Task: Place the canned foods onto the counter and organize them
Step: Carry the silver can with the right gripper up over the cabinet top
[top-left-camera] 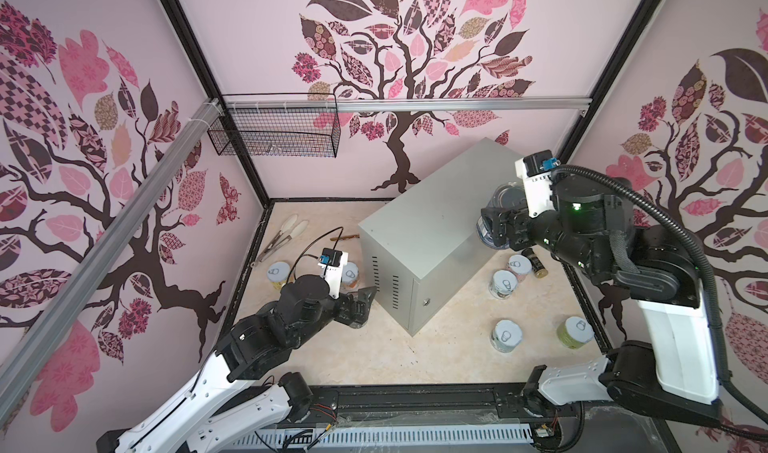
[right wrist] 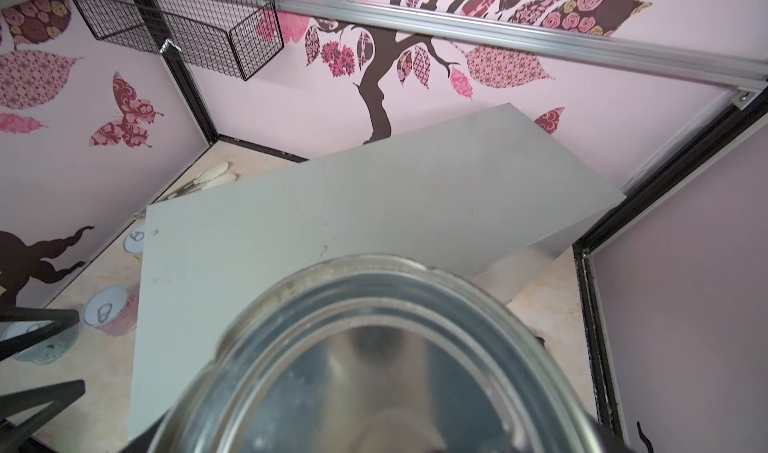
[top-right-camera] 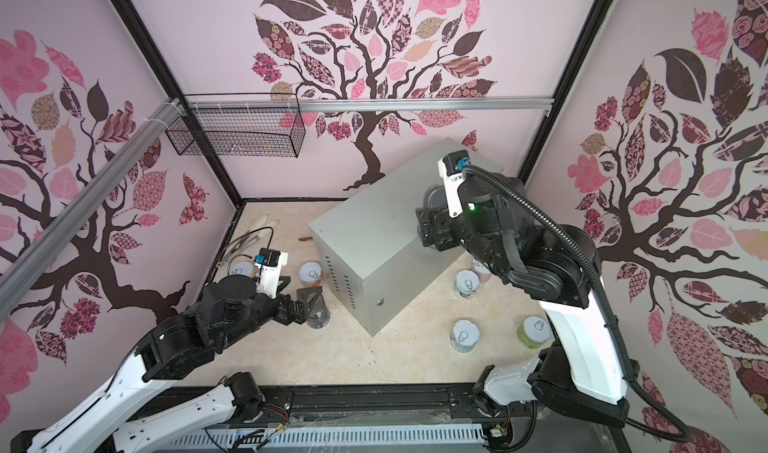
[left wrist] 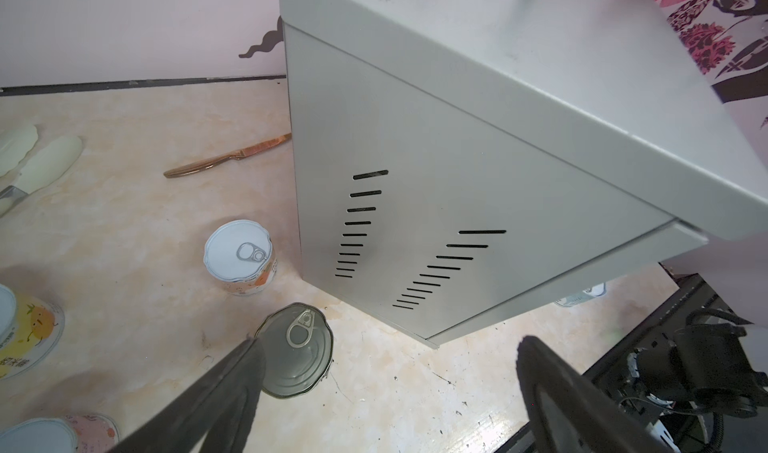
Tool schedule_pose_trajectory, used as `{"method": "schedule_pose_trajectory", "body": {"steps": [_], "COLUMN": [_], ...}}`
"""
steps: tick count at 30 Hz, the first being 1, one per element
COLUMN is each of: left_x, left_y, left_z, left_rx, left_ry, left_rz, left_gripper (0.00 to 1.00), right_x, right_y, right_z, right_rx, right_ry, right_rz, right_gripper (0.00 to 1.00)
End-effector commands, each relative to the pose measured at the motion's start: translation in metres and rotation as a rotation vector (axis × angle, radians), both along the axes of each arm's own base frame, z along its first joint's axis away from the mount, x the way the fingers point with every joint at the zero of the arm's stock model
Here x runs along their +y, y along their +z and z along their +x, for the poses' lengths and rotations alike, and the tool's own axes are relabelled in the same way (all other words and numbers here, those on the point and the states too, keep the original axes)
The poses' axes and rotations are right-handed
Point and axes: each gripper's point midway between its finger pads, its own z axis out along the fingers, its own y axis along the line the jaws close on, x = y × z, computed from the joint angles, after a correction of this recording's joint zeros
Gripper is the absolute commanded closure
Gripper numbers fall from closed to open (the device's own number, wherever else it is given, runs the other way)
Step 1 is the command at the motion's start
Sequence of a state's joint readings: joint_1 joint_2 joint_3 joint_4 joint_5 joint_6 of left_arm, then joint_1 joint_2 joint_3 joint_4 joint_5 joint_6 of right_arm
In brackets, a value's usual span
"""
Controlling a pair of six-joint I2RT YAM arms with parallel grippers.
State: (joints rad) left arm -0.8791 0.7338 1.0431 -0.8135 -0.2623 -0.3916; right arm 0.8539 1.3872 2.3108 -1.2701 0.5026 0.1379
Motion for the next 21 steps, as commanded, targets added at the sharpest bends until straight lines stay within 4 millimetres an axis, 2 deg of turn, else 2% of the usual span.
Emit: {"method": "schedule_pose_trajectory", "body": {"steps": [1,8,13,21], "left_x": [-0.001,0.001,-0.002,-0.008], "left_y": [0.015,0.021,0.013,0.0], "left_z": [-0.005,-0.007,-0.009,-0.008], "left_rx": [-0.019,-0.025,-0.013,0.006], "left_ry": [-0.03,-0.044,-0.056,-0.075], "left_rz": [-0.011,0.003,0.002,0.005], "left_gripper": [0.02,0.02,0.02,0.02], "right_x": [0.003,0.031,0.04,0.047], "right_y": [0.039,0.03,0.017,-0.016], "right_z": [0.015,0.052,0.078,0.12], "right_rx": [-0.121,-0.097,-0.048,0.051], "right_ry": [-0.041,-0.042,-0.011,-0.006], "right_rz": [0.055,0.036,0.073,0.08], "right_gripper": [0.78,0.72,0.74,0.74]}}
